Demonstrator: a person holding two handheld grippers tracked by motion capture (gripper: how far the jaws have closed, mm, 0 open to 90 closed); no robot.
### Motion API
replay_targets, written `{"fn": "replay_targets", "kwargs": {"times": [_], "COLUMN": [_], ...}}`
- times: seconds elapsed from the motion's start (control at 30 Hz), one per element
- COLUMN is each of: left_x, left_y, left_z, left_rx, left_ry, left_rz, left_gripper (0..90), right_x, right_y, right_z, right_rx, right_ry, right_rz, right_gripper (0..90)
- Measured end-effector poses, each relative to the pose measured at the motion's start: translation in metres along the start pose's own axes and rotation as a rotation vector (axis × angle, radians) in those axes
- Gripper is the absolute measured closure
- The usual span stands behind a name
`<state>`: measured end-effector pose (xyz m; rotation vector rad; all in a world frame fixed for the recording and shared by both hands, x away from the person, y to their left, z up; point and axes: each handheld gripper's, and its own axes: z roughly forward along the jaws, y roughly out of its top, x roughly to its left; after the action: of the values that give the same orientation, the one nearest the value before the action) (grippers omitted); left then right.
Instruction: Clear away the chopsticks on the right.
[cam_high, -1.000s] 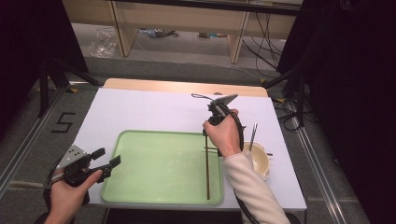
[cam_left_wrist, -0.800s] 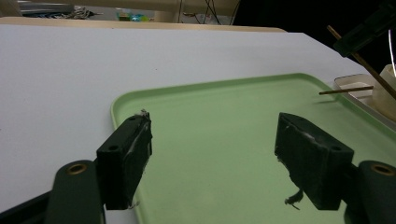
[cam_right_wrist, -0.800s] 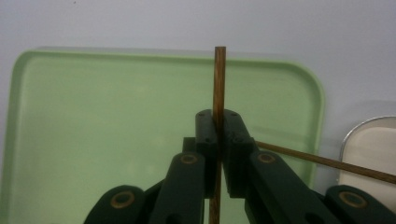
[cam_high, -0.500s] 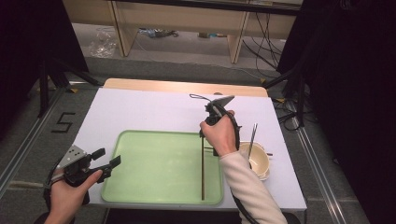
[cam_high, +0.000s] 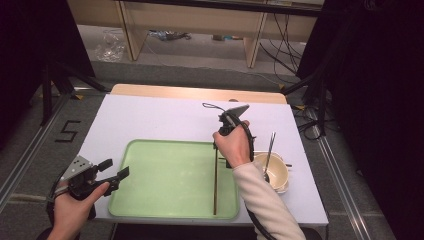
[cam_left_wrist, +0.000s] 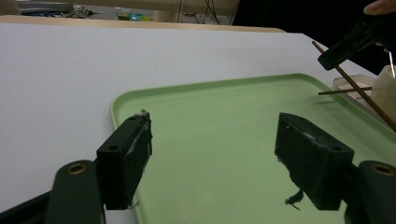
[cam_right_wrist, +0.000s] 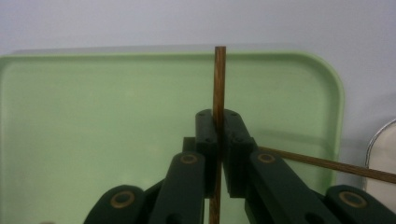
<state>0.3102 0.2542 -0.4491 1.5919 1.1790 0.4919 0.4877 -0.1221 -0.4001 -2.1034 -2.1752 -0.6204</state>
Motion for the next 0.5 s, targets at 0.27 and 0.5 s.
{"fn": "replay_targets", "kwargs": {"times": [0.27,0.5], "left_x": [0.0,0.0], "left_y": [0.0,0.0], "left_z": [0.0,0.0], "left_rx": [0.0,0.004], "left_ry": [-0.001,0.004], "left_rz": [-0.001,0.0], "left_gripper": [26.9,27.0], "right_x": [0.001,-0.005], "right_y": [-0.001,0.0], "right_z": [0.007,0.013], "right_rx": [-0.01,-0.01], "right_ry": [-0.011,-0.011], "right_rz": [0.001,-0.005], "right_gripper": [87.5,87.4]}}
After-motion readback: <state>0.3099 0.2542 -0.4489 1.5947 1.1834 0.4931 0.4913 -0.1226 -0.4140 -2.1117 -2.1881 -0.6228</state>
